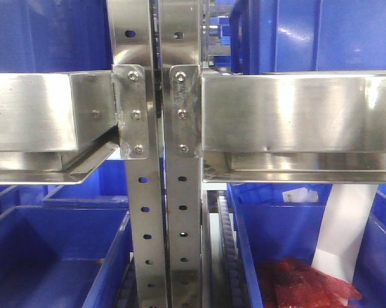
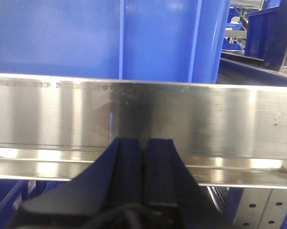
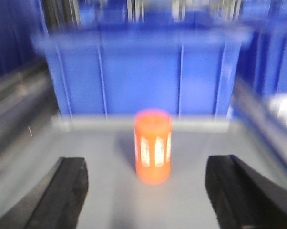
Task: Grab orange capacitor from left shelf to right conveyor
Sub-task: 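Close the right gripper around the orange cylinder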
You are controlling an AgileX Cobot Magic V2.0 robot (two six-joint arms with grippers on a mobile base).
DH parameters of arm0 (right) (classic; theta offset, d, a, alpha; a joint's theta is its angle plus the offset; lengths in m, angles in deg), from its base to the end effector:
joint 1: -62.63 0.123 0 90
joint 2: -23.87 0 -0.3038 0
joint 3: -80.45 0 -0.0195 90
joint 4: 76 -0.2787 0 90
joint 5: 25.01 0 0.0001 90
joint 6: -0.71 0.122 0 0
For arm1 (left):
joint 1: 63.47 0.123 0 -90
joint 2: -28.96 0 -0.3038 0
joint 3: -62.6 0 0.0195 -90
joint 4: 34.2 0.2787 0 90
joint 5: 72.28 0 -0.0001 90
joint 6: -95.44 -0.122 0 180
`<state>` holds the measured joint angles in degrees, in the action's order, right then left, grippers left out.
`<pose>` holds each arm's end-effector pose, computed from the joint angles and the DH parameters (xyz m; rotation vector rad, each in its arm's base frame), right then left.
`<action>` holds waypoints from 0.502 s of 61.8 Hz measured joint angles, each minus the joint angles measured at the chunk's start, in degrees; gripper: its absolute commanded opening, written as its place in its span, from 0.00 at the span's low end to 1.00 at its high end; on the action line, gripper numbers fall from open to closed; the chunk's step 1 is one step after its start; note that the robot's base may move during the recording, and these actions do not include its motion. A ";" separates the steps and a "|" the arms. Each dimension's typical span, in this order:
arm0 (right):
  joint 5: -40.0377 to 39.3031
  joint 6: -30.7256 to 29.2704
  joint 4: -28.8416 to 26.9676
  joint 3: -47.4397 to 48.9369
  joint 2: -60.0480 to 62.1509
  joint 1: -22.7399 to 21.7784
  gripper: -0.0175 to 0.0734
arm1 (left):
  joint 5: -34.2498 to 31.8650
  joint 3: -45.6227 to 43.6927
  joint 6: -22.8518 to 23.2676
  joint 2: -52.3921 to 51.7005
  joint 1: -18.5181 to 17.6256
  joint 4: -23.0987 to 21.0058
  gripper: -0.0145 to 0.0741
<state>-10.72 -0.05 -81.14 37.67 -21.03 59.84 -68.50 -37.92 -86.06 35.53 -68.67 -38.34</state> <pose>0.1817 -0.0061 0.3429 0.0929 1.7764 0.0377 0.0964 -0.0094 0.1967 0.0389 1.5682 -0.1112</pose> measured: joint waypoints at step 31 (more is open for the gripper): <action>-19.95 0.00 0.00 0.00 -22.22 0.00 0.88 | 0.00 0.00 0.00 0.00 0.00 0.00 0.02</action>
<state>-30.67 -0.05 -81.14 37.67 -43.25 59.84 -68.50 -37.92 -86.06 35.53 -68.67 -38.34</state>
